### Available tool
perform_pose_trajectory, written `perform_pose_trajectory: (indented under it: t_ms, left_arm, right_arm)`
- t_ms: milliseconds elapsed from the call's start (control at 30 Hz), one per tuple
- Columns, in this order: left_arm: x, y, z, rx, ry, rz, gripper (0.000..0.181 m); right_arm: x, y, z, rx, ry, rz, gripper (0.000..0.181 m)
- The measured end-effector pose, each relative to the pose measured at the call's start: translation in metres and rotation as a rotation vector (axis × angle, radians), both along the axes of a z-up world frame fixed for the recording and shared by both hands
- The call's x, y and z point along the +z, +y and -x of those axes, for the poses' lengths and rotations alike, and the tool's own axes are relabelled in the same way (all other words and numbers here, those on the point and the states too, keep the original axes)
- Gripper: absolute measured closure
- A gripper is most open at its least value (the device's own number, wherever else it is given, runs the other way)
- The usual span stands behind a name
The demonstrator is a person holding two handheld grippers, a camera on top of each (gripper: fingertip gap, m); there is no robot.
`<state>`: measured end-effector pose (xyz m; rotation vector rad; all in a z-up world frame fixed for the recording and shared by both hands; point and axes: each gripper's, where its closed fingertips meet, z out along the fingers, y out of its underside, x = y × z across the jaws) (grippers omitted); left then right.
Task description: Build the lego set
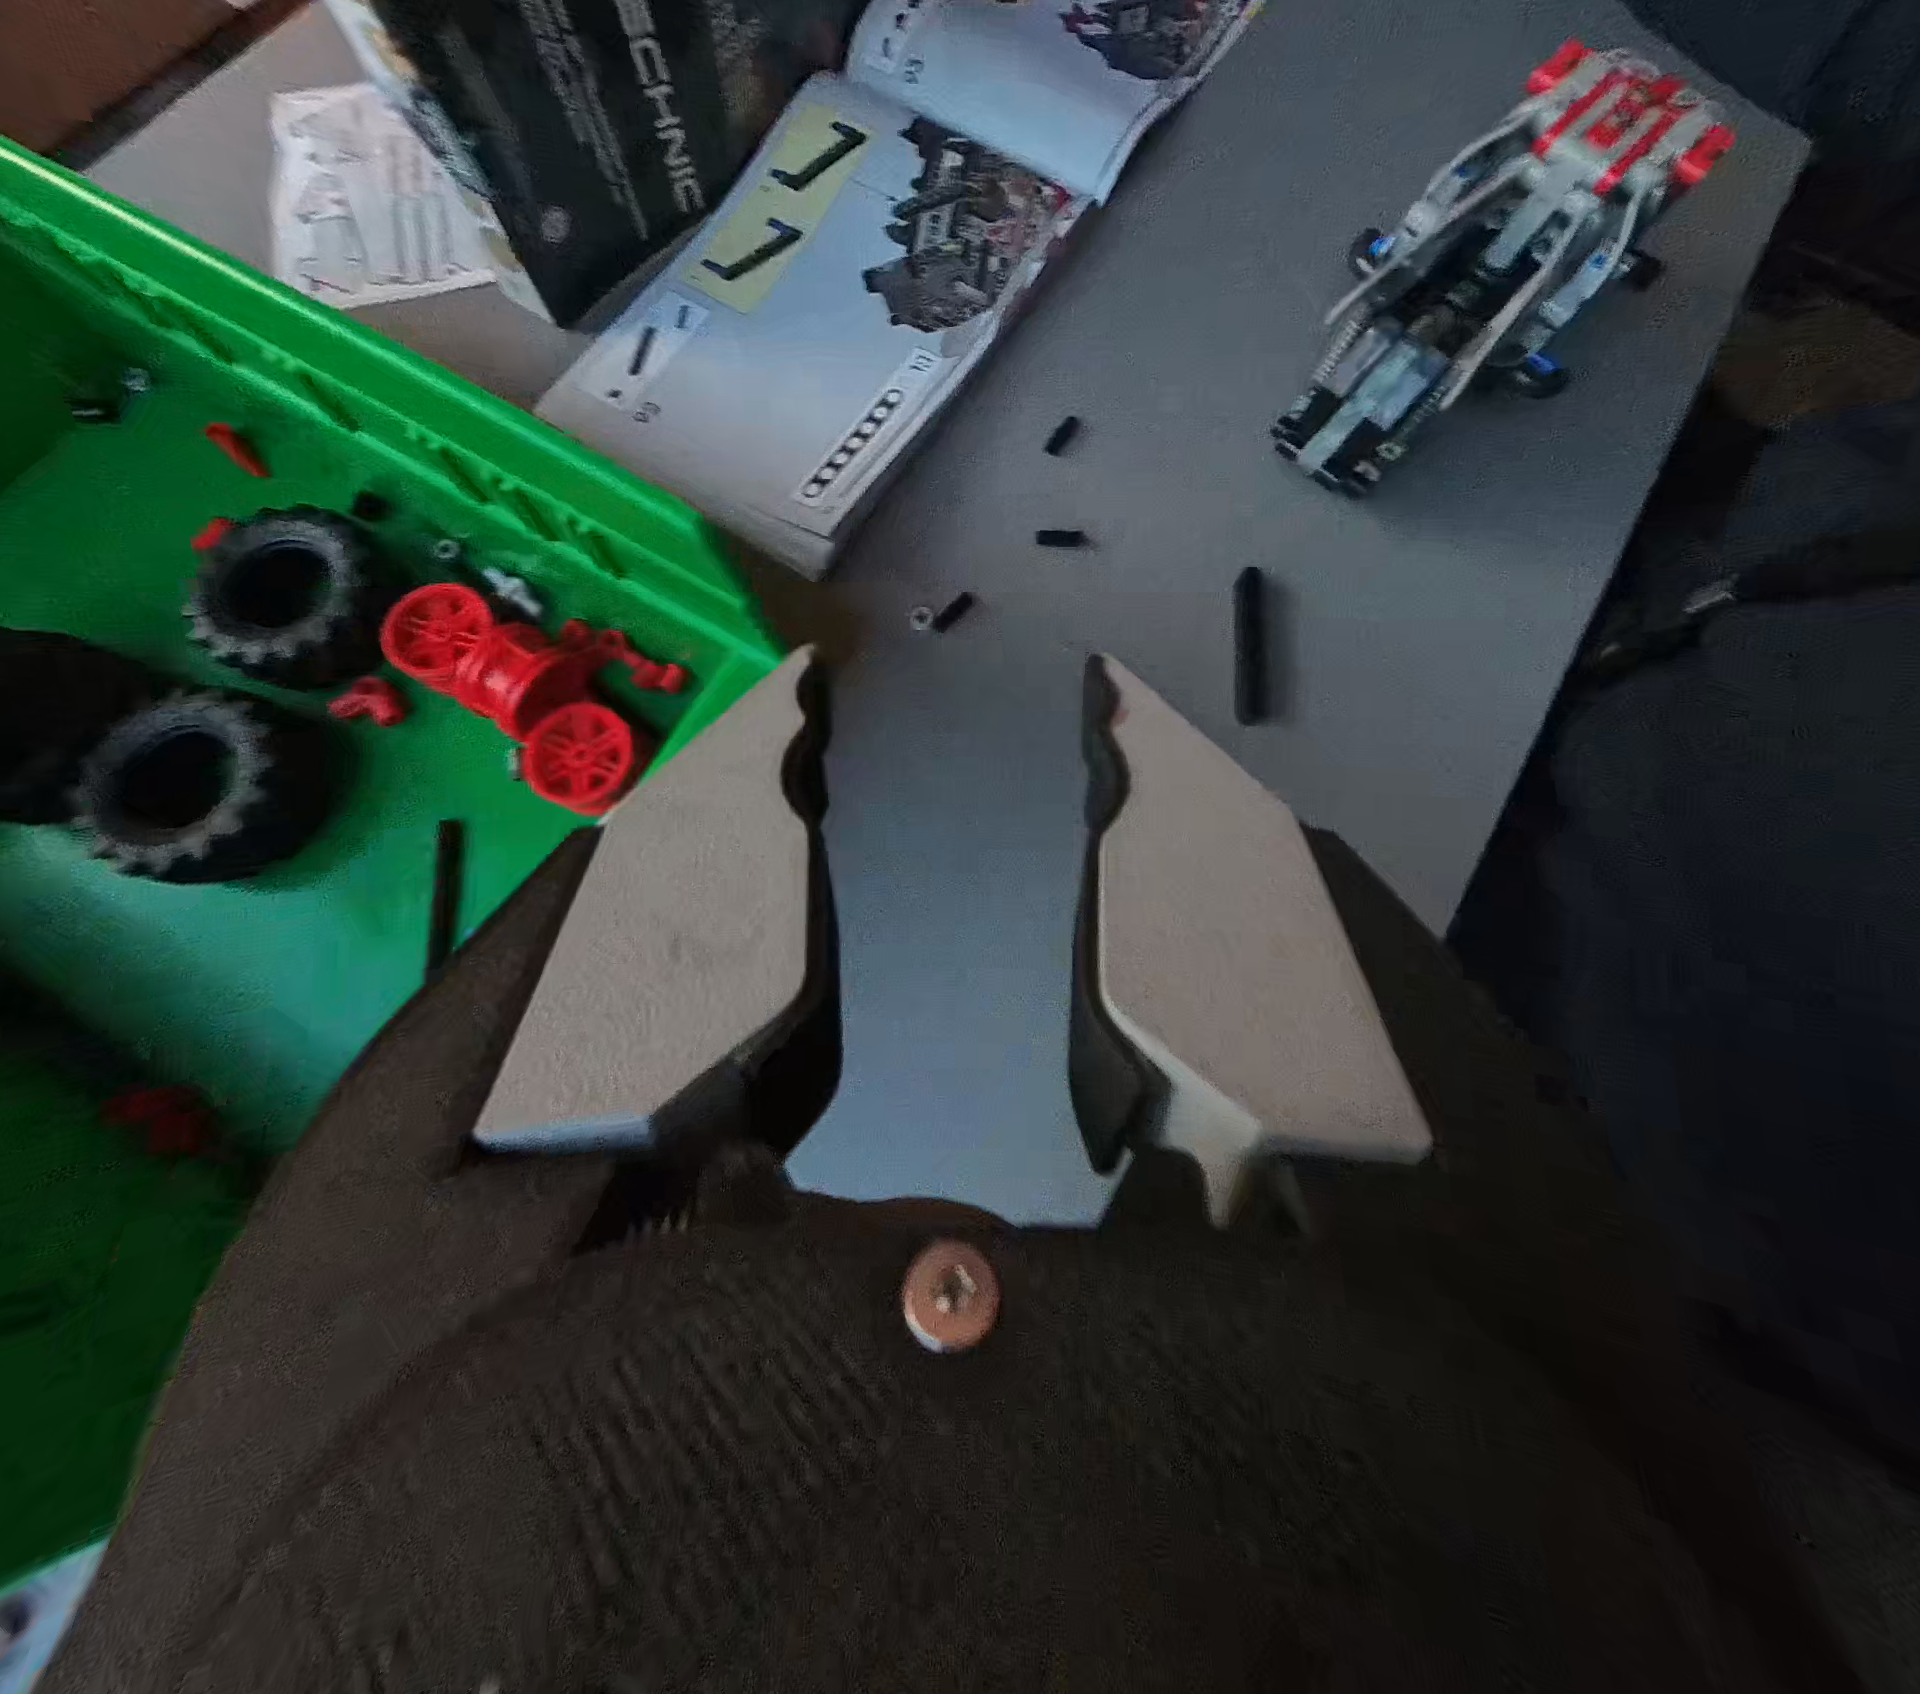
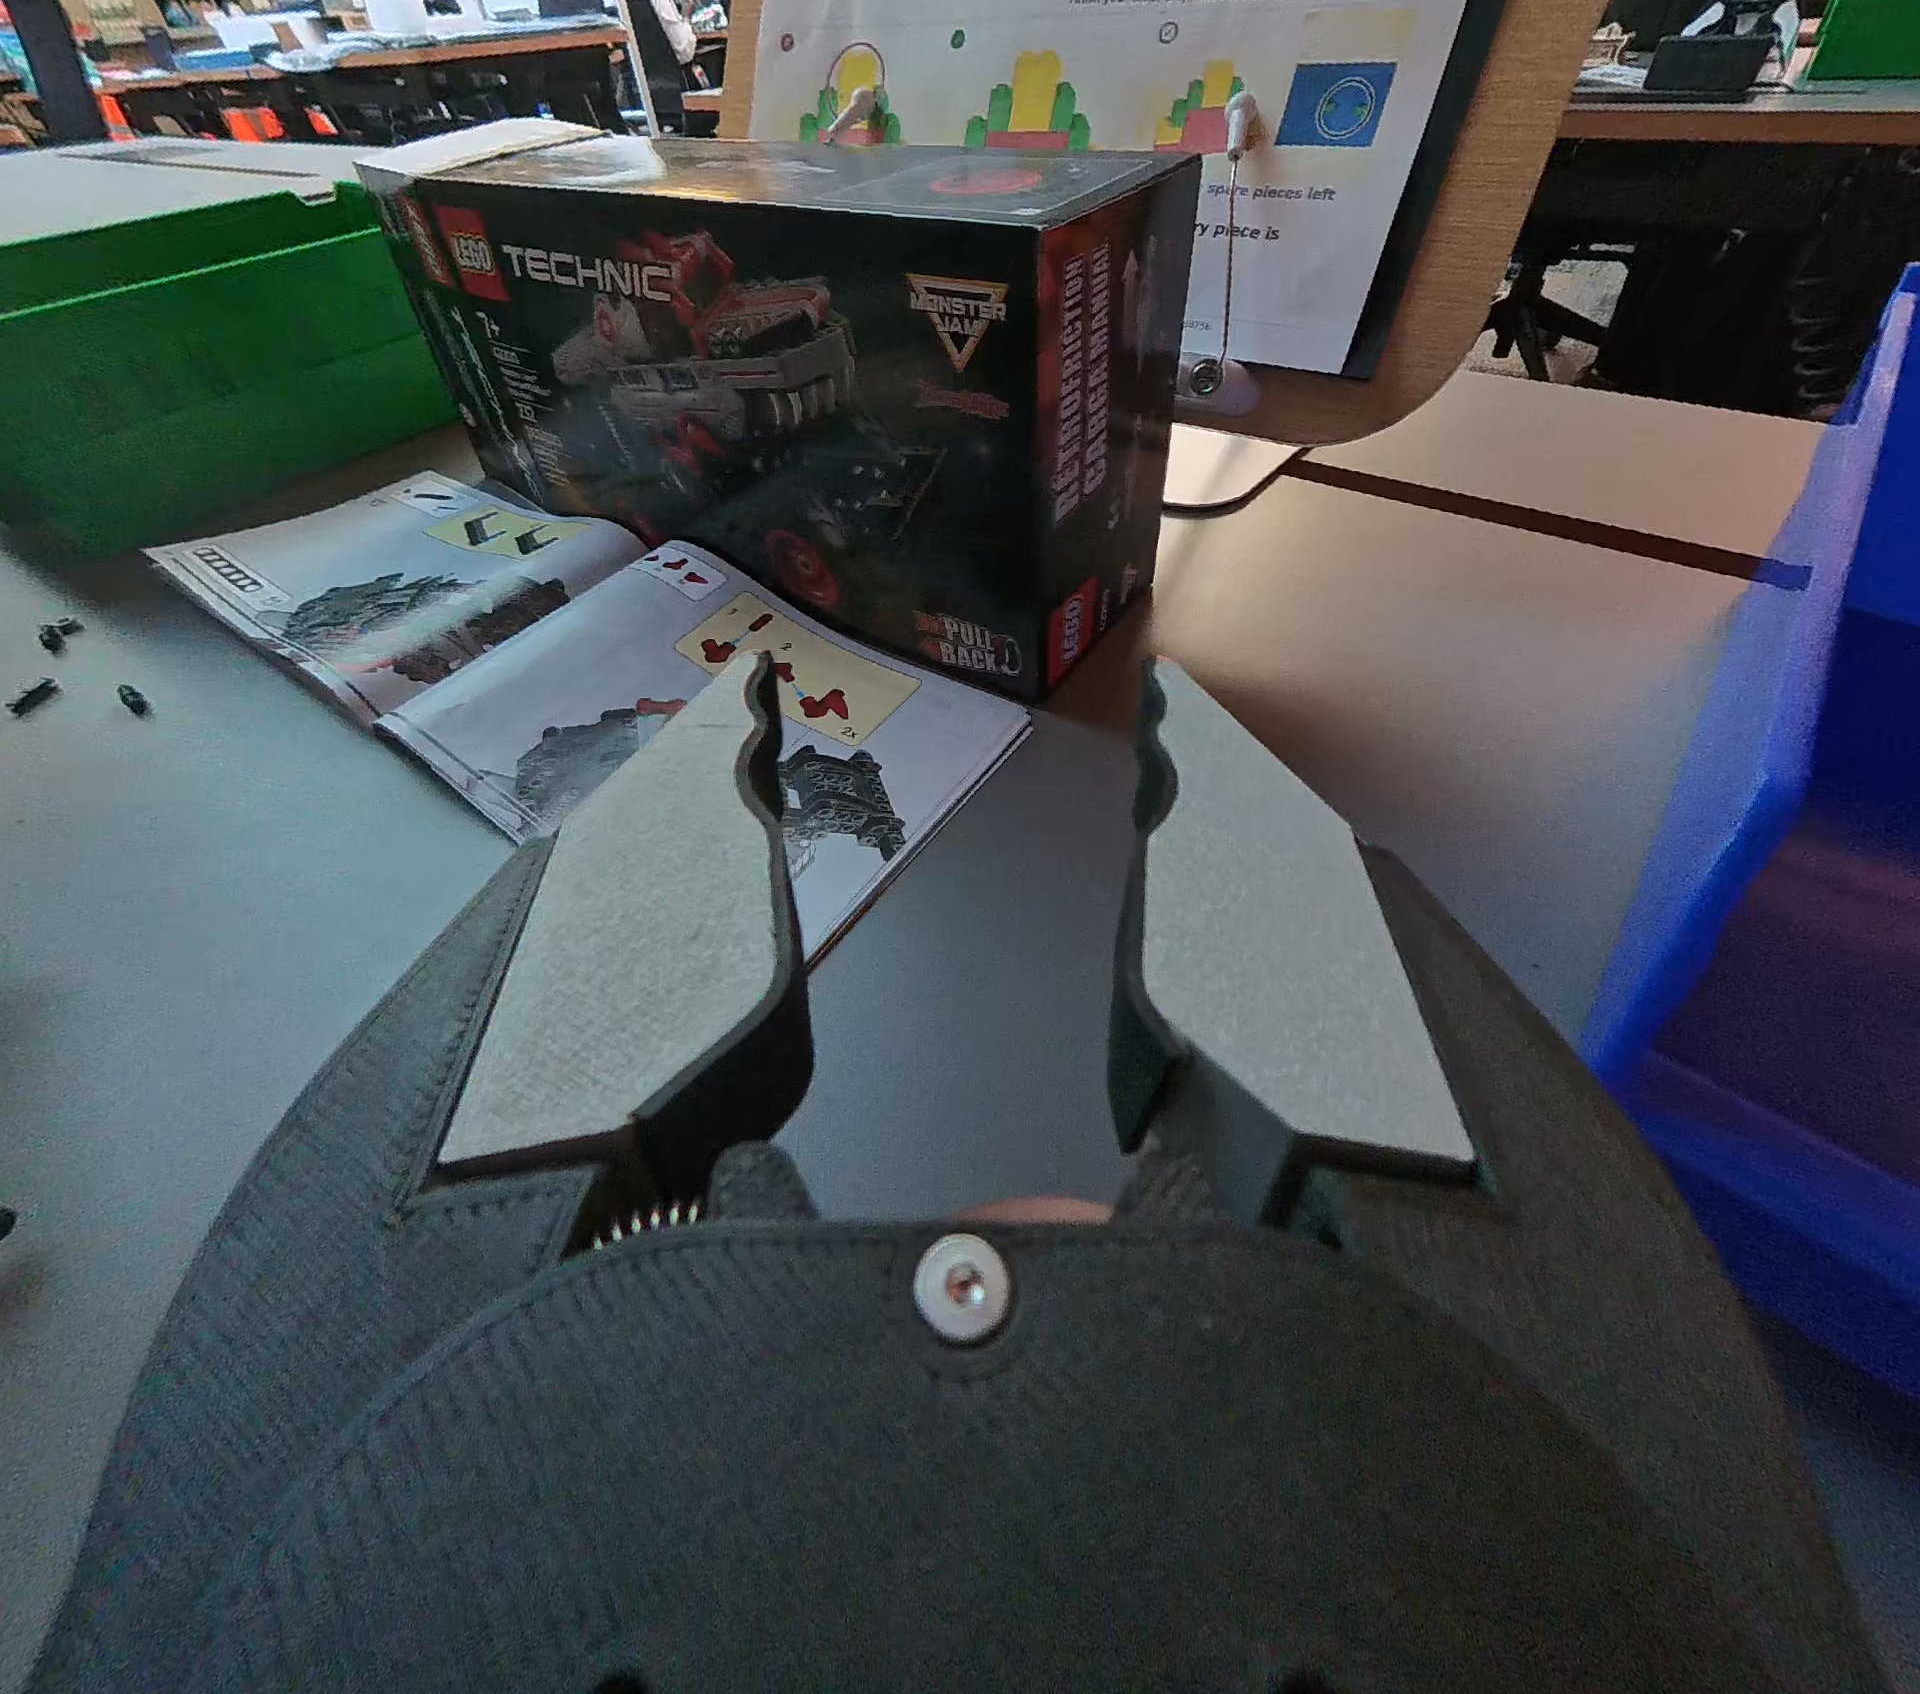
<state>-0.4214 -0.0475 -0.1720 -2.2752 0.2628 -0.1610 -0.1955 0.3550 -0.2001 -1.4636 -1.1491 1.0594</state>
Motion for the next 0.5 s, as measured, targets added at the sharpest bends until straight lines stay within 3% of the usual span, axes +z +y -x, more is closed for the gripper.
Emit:
perform_pose_trajectory:
  t_ms: [200,333,500]
  left_arm:
    - [-0.056,-0.004,-0.065,-0.131,-0.098,0.051,0.134]
    - [-0.084,-0.003,-0.079,-0.17,-0.055,0.122,0.129]
    - [-0.095,0.003,-0.086,-0.178,-0.051,0.146,0.13]
  right_arm:
    - [-0.005,-0.009,0.005,0.037,-0.035,-0.016,0.115]
    - [-0.009,-0.014,0.009,0.049,-0.072,-0.044,0.115]
    - [-0.009,-0.017,0.01,0.055,-0.073,-0.041,0.114]
